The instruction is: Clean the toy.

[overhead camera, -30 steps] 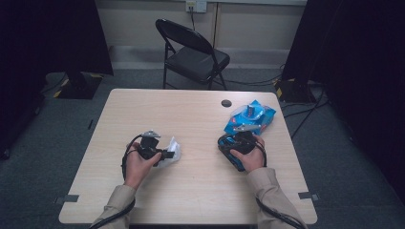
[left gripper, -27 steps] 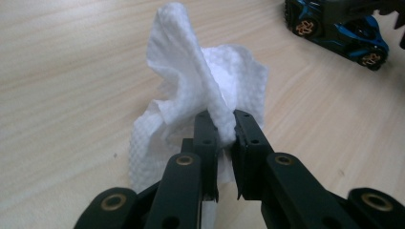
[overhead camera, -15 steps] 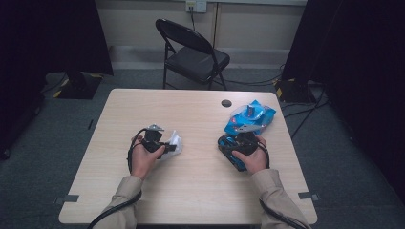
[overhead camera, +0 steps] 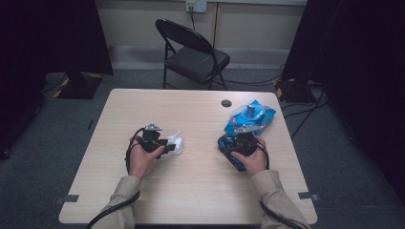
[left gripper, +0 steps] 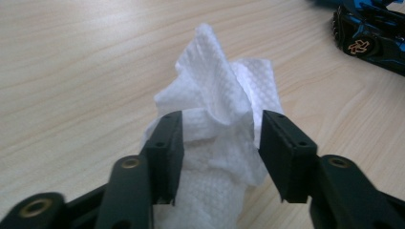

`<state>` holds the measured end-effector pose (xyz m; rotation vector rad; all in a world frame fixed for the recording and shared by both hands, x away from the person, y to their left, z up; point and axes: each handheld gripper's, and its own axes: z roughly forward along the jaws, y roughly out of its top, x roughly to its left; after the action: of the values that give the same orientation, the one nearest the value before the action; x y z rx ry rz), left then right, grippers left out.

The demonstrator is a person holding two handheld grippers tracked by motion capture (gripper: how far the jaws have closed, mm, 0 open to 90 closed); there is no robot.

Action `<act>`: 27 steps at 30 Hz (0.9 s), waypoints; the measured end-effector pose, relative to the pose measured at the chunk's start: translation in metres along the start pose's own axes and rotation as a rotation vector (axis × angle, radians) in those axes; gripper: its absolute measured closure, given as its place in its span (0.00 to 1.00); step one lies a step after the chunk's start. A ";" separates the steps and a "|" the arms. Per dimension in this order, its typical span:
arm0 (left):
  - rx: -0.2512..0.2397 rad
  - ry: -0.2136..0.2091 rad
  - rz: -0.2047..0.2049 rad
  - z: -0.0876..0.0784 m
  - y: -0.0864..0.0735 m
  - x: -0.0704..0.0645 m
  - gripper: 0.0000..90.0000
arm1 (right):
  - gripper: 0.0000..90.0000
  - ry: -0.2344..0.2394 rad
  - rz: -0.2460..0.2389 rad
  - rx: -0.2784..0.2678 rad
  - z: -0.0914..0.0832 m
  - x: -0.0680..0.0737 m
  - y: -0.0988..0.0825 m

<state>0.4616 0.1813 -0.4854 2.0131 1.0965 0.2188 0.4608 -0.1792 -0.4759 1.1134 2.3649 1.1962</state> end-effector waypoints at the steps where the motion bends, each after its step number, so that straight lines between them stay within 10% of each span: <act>1: 0.003 0.005 0.013 -0.001 0.000 0.000 0.51 | 0.26 0.001 0.001 0.000 0.000 0.000 0.000; 27: 0.011 -0.010 0.035 -0.024 -0.006 -0.005 0.20 | 0.22 0.006 0.017 0.000 -0.008 0.003 -0.004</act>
<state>0.4431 0.1930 -0.4726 2.0420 1.0590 0.2209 0.4522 -0.1829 -0.4737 1.1335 2.3650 1.2071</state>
